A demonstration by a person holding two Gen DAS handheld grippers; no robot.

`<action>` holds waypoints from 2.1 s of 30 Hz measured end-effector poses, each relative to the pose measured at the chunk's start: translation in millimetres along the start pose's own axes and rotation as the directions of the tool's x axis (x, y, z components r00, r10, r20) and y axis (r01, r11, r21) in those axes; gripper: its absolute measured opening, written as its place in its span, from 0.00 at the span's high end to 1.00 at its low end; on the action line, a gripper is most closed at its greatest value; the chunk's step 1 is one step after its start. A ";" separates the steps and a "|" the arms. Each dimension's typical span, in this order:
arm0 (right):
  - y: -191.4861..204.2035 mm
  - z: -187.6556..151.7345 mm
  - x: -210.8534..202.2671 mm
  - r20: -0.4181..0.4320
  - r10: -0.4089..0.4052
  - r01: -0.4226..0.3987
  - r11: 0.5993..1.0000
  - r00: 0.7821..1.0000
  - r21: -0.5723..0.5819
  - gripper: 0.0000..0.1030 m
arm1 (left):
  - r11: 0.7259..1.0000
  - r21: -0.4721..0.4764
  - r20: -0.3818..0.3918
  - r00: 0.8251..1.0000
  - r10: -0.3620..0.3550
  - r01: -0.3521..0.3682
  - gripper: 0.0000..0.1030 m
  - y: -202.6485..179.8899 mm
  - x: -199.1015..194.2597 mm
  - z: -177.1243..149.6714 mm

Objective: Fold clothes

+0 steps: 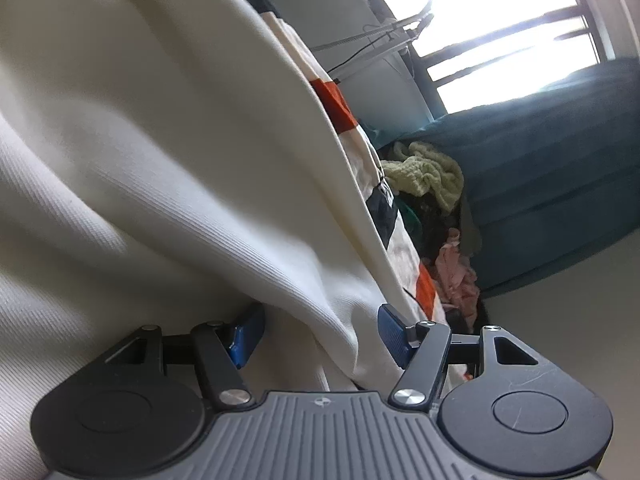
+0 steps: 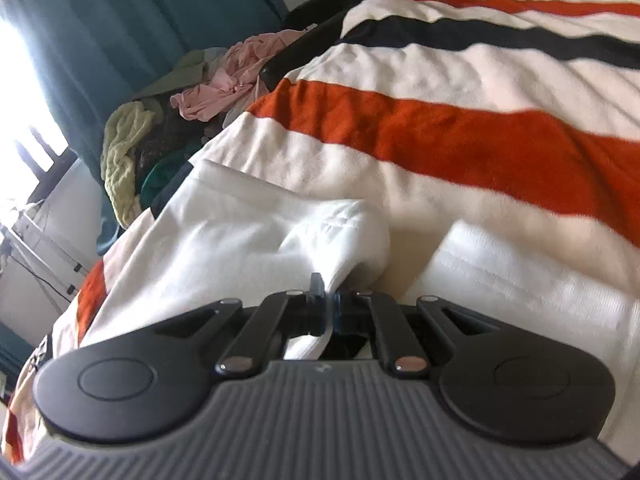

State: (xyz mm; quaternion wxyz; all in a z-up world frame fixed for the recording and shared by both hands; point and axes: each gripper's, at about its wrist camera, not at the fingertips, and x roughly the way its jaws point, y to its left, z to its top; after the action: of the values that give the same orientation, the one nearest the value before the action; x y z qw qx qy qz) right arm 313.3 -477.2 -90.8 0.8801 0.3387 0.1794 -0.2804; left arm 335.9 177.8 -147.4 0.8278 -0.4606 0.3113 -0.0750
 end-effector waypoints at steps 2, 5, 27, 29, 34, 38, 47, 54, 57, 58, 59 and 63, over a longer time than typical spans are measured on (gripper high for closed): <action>9.6 9.4 -4.6 0.033 0.019 -0.018 0.999 0.999 -0.031 0.93 | 1.000 0.028 0.004 1.000 0.009 -0.009 0.38 -4.9 -1.6 -1.8; 24.1 23.6 -11.5 0.081 0.049 -0.043 0.996 0.996 -0.077 0.94 | 0.996 0.086 0.019 0.999 0.028 -0.030 0.37 -14.9 -6.3 -7.2; -46.9 -20.3 -43.3 0.028 -0.040 0.046 0.972 0.999 -0.229 0.69 | 0.790 0.559 0.168 0.968 0.188 -0.250 0.29 -75.7 -67.1 -88.9; -41.9 -20.6 -63.1 0.023 -0.021 0.025 0.974 1.000 -0.223 0.35 | 0.779 0.576 0.179 0.968 0.176 -0.248 0.24 -82.2 -79.0 -95.3; -19.0 -33.3 -135.5 0.013 0.095 -0.087 0.955 0.995 -0.285 0.21 | 0.748 0.616 0.200 0.968 0.152 -0.245 0.19 -96.1 -115.3 -111.7; 3.2 -52.6 -199.3 -0.007 0.146 -0.138 0.917 0.989 -0.375 0.21 | 0.732 0.638 0.211 0.969 0.132 -0.239 0.13 -102.6 -145.6 -122.4; 5.1 -86.8 -283.6 -0.049 0.159 -0.165 0.885 0.986 -0.436 0.21 | 0.650 0.722 0.229 0.968 0.100 -0.238 0.04 -105.6 -176.9 -166.0; -4.4 -87.0 -278.0 0.011 0.077 -0.063 0.885 0.997 -0.461 0.21 | 0.587 0.765 0.252 0.962 0.109 -0.267 0.01 -103.8 -172.0 -186.0; -13.3 -85.9 -269.0 -0.016 0.044 -0.046 0.903 0.999 -0.427 0.21 | 0.606 0.744 0.249 0.959 0.139 -0.281 0.01 -98.8 -168.7 -183.8; -16.8 -85.2 -266.1 -0.024 0.031 -0.038 0.909 0.999 -0.416 0.21 | 0.617 0.734 0.246 0.958 0.148 -0.284 0.01 -96.7 -168.5 -181.2; -20.5 -83.8 -263.4 -0.033 0.018 -0.030 0.917 0.999 -0.399 0.21 | 0.627 0.723 0.246 0.956 0.158 -0.290 0.01 -94.9 -168.1 -178.9; -43.3 -77.0 -254.1 -0.067 -0.047 0.026 0.957 0.997 -0.287 0.21 | 0.647 0.690 0.249 0.946 0.208 -0.324 0.01 -88.2 -164.9 -172.3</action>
State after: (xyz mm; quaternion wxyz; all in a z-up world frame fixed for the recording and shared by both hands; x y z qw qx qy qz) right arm 79.2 -355.6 -38.1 0.9072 0.2145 0.2565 -0.2552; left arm 118.5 72.5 -68.2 0.9640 -0.0508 0.2587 -0.0347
